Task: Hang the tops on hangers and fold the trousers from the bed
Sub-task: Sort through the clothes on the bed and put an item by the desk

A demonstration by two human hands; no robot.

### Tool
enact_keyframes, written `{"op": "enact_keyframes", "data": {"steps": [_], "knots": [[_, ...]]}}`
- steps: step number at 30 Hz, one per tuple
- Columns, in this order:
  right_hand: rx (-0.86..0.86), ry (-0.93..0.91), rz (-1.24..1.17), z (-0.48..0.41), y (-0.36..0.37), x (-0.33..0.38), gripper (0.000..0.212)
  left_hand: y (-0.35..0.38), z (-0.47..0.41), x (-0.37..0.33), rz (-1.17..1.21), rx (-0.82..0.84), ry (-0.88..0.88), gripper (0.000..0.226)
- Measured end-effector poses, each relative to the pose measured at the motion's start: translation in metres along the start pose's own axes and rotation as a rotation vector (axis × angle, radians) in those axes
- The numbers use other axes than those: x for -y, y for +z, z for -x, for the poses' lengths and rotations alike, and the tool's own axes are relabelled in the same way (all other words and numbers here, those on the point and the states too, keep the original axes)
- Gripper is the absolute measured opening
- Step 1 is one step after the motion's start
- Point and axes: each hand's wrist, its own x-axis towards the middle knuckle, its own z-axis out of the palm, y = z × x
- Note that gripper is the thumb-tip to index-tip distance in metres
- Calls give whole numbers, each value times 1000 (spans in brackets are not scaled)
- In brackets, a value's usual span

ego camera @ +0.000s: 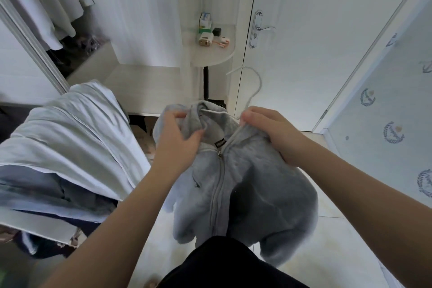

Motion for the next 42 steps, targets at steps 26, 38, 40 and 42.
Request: {"op": "enact_keyframes", "data": {"steps": [26, 38, 40, 42], "knots": [[156, -65, 862, -4, 19, -11, 49, 0, -22, -12, 226, 167, -100, 26], [31, -201, 689, -8, 4, -7, 50, -13, -14, -7, 771, 109, -313, 9], [-9, -168, 587, -9, 0, -12, 50, -12, -9, -1, 560, 79, -247, 8], [-32, -172, 567, -8, 0, -17, 50, -13, -8, 8, -82, -30, 130, 13]]}}
